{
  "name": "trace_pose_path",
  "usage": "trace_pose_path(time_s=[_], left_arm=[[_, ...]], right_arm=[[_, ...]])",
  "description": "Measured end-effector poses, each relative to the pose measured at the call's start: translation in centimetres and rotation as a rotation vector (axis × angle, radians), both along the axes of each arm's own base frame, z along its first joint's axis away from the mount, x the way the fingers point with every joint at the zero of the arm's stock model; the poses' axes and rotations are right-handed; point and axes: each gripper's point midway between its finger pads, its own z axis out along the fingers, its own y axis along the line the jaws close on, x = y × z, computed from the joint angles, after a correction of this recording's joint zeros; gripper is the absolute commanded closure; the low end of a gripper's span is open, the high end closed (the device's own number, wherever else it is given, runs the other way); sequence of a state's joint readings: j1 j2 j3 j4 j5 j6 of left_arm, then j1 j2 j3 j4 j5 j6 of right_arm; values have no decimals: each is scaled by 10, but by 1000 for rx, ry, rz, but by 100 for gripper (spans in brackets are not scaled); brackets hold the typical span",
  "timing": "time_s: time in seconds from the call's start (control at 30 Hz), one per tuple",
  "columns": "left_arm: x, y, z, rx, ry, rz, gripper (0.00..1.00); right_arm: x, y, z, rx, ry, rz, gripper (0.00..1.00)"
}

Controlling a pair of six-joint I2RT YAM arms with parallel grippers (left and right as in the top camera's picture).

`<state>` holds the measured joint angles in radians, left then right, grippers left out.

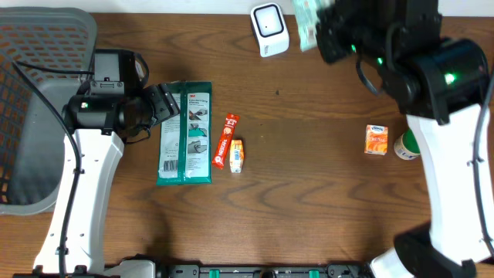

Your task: Scan the item barcode

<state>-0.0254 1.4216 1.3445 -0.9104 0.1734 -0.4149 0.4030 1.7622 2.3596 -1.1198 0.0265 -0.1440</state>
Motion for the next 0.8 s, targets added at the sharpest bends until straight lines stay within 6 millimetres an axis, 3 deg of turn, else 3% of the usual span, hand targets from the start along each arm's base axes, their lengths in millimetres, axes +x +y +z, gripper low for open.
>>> trace_pose_path(time_s=[0.07,0.13,0.3,0.5,0.8], left_arm=[[0,0,0,0,0,0,21],[0,0,0,0,-1,0,21],[0,0,0,0,0,0,20],[0,0,0,0,-1,0,20],[0,0,0,0,0,0,20]], right_arm=[[16,5,-7,-36,-17,13,99],[36,13,-26,-90,-11,34,99],[98,32,-90,-221,-1,62,99],[171,34,-151,-382,-80,-17,99],[232,46,-171,-471,-306,-138,99]])
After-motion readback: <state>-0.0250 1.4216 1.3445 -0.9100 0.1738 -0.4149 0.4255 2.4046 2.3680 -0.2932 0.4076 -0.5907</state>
